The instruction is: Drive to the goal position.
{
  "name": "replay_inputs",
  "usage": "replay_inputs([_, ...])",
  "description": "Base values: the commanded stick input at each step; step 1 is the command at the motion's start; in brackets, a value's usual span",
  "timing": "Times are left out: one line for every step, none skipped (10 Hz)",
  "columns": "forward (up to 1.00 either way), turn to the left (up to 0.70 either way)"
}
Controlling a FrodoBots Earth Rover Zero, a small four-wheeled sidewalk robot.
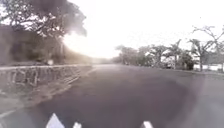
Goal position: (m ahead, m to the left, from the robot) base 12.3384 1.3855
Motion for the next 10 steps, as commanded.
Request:
replay_inputs([0.70,0.00])
replay_inputs([0.70,0.00])
replay_inputs([0.70,0.00])
replay_inputs([0.70,0.00])
replay_inputs([0.70,0.00])
replay_inputs([0.70,0.00])
replay_inputs([0.70,0.00])
replay_inputs([0.70,0.00])
replay_inputs([0.70,0.00])
replay_inputs([0.70,0.00])
